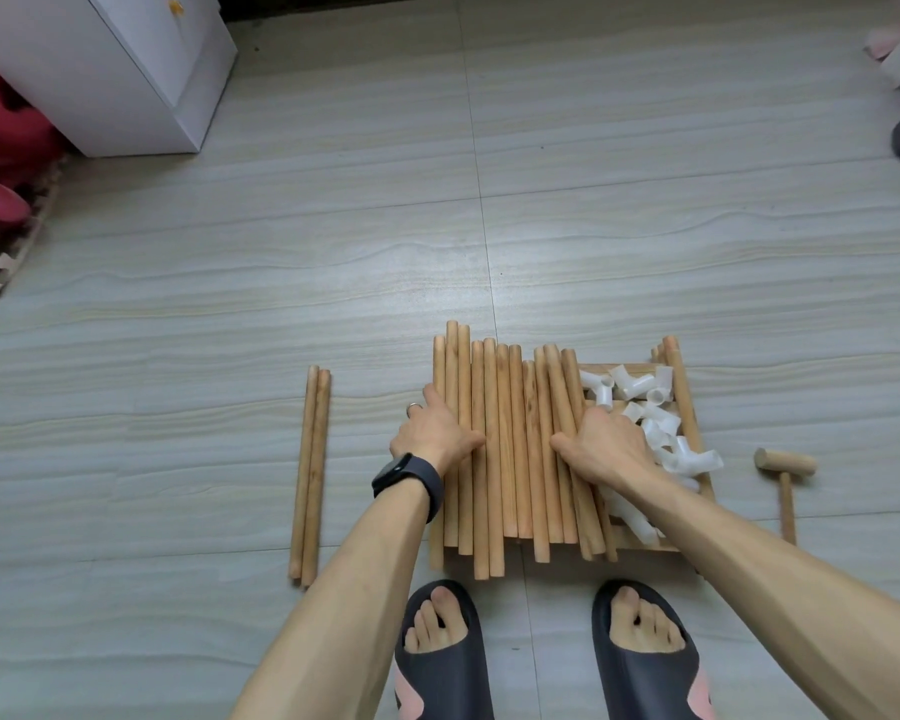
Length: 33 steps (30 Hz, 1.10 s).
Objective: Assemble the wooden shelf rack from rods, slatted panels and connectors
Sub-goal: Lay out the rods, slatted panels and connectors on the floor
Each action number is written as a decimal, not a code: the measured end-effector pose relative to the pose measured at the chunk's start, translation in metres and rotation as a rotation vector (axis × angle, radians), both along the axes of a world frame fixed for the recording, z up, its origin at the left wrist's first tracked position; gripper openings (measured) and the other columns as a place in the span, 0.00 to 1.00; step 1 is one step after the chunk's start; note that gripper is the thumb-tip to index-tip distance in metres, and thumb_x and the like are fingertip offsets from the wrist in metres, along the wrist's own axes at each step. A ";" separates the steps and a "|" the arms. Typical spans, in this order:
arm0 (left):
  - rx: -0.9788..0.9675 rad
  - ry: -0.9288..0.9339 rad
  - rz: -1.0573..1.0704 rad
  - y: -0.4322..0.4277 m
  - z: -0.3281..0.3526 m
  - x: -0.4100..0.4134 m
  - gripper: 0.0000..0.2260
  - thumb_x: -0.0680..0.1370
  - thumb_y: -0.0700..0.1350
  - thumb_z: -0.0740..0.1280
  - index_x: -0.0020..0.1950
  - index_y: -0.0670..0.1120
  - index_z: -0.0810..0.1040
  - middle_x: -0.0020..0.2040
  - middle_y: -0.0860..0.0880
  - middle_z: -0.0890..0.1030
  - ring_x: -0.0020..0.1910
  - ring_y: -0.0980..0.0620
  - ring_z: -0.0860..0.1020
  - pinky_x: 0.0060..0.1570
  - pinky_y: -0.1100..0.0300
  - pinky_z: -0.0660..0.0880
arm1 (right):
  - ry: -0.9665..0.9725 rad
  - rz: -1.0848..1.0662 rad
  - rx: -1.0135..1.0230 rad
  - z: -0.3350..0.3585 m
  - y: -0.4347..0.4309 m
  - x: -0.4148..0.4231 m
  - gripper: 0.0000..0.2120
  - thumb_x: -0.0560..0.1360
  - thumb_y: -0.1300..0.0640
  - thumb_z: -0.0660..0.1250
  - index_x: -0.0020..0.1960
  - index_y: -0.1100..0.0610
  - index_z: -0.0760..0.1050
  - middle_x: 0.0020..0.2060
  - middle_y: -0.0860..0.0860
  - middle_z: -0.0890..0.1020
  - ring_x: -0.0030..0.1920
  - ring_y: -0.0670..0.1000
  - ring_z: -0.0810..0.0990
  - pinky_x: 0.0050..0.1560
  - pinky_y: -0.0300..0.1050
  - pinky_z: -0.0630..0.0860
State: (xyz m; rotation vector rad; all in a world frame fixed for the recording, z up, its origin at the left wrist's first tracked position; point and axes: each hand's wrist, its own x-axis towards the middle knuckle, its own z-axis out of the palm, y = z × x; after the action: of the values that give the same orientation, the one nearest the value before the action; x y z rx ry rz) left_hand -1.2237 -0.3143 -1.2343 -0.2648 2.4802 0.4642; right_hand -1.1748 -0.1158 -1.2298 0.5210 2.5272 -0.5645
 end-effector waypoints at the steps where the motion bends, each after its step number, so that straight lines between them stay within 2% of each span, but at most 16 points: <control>1: 0.020 -0.016 0.024 -0.001 0.000 0.000 0.39 0.75 0.58 0.72 0.78 0.47 0.56 0.70 0.41 0.70 0.64 0.40 0.76 0.58 0.47 0.76 | 0.007 -0.004 -0.003 0.000 0.000 -0.001 0.12 0.77 0.48 0.66 0.46 0.58 0.75 0.38 0.53 0.81 0.39 0.54 0.80 0.46 0.53 0.82; 4: 0.059 -0.037 0.030 -0.006 -0.001 -0.001 0.39 0.76 0.57 0.71 0.79 0.47 0.55 0.72 0.40 0.68 0.66 0.40 0.74 0.62 0.46 0.76 | 0.012 -0.009 -0.002 0.001 0.001 -0.003 0.12 0.76 0.48 0.67 0.46 0.57 0.75 0.39 0.53 0.81 0.39 0.53 0.80 0.41 0.49 0.79; 7: 0.101 -0.045 0.055 -0.008 0.003 -0.014 0.38 0.77 0.53 0.66 0.81 0.49 0.50 0.76 0.39 0.62 0.69 0.38 0.71 0.65 0.44 0.73 | -0.008 -0.005 -0.016 -0.001 0.002 -0.006 0.10 0.76 0.50 0.66 0.46 0.57 0.76 0.39 0.53 0.81 0.38 0.52 0.80 0.40 0.48 0.79; 11: 0.131 0.063 0.100 -0.010 0.006 -0.054 0.35 0.78 0.56 0.65 0.80 0.46 0.56 0.76 0.39 0.63 0.72 0.38 0.68 0.67 0.43 0.71 | -0.026 0.023 -0.003 -0.002 0.004 -0.011 0.10 0.76 0.49 0.66 0.45 0.56 0.76 0.38 0.51 0.81 0.37 0.52 0.80 0.38 0.47 0.78; 15: 0.310 0.046 0.101 -0.008 -0.005 -0.092 0.35 0.78 0.58 0.69 0.78 0.43 0.63 0.74 0.42 0.69 0.70 0.42 0.72 0.66 0.51 0.71 | -0.029 0.014 -0.002 -0.005 0.007 -0.013 0.09 0.75 0.48 0.66 0.45 0.53 0.76 0.37 0.50 0.81 0.37 0.50 0.80 0.38 0.47 0.79; 17: 0.367 0.011 0.125 -0.004 -0.014 -0.106 0.29 0.77 0.57 0.70 0.72 0.42 0.71 0.68 0.44 0.76 0.65 0.45 0.75 0.64 0.52 0.72 | -0.026 0.003 -0.013 -0.007 0.009 -0.012 0.08 0.74 0.47 0.67 0.44 0.52 0.75 0.37 0.49 0.81 0.37 0.50 0.80 0.40 0.48 0.80; 20: 0.465 -0.029 0.197 0.004 -0.029 -0.121 0.16 0.77 0.55 0.73 0.53 0.44 0.77 0.53 0.48 0.80 0.54 0.48 0.78 0.56 0.54 0.74 | -0.031 -0.028 -0.034 -0.010 0.011 -0.012 0.08 0.73 0.46 0.67 0.45 0.50 0.74 0.37 0.48 0.81 0.38 0.50 0.80 0.43 0.50 0.81; 23: 0.516 -0.048 0.242 0.006 -0.033 -0.131 0.14 0.78 0.52 0.72 0.41 0.43 0.76 0.40 0.49 0.77 0.45 0.49 0.76 0.49 0.56 0.72 | -0.034 -0.088 -0.073 -0.010 0.013 -0.011 0.08 0.72 0.45 0.68 0.44 0.49 0.74 0.37 0.47 0.81 0.39 0.49 0.81 0.43 0.50 0.81; 25: 0.542 -0.028 0.228 0.006 -0.030 -0.134 0.15 0.79 0.52 0.70 0.39 0.43 0.76 0.38 0.49 0.76 0.42 0.50 0.75 0.45 0.58 0.72 | -0.028 -0.146 -0.116 -0.008 0.017 -0.011 0.08 0.72 0.45 0.68 0.43 0.48 0.75 0.37 0.47 0.82 0.39 0.49 0.81 0.43 0.49 0.81; 27: 0.645 0.031 0.247 0.002 -0.018 -0.134 0.14 0.80 0.53 0.68 0.43 0.43 0.80 0.40 0.49 0.81 0.43 0.52 0.78 0.44 0.61 0.73 | -0.010 -0.196 -0.180 -0.003 0.021 -0.013 0.08 0.72 0.44 0.69 0.44 0.49 0.77 0.37 0.46 0.83 0.40 0.48 0.82 0.44 0.50 0.82; 30: 0.809 0.100 0.294 -0.010 0.009 -0.133 0.14 0.82 0.55 0.66 0.59 0.45 0.80 0.46 0.49 0.87 0.47 0.52 0.84 0.45 0.59 0.78 | 0.028 -0.247 -0.246 0.008 0.027 -0.016 0.09 0.72 0.43 0.70 0.46 0.47 0.79 0.38 0.45 0.85 0.41 0.46 0.83 0.47 0.49 0.82; 33: 0.928 0.144 0.366 -0.034 0.036 -0.130 0.14 0.82 0.56 0.66 0.60 0.47 0.76 0.46 0.48 0.87 0.42 0.46 0.87 0.37 0.52 0.83 | 0.079 -0.286 -0.351 0.026 0.026 -0.027 0.12 0.70 0.42 0.73 0.46 0.48 0.81 0.38 0.44 0.86 0.42 0.46 0.85 0.47 0.49 0.83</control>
State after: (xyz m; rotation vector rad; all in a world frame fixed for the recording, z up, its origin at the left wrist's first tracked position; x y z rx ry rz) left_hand -1.3533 -0.3485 -1.1981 -0.2960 2.0647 1.7435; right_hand -1.2013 -0.0899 -1.2038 0.7406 2.3630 -1.1275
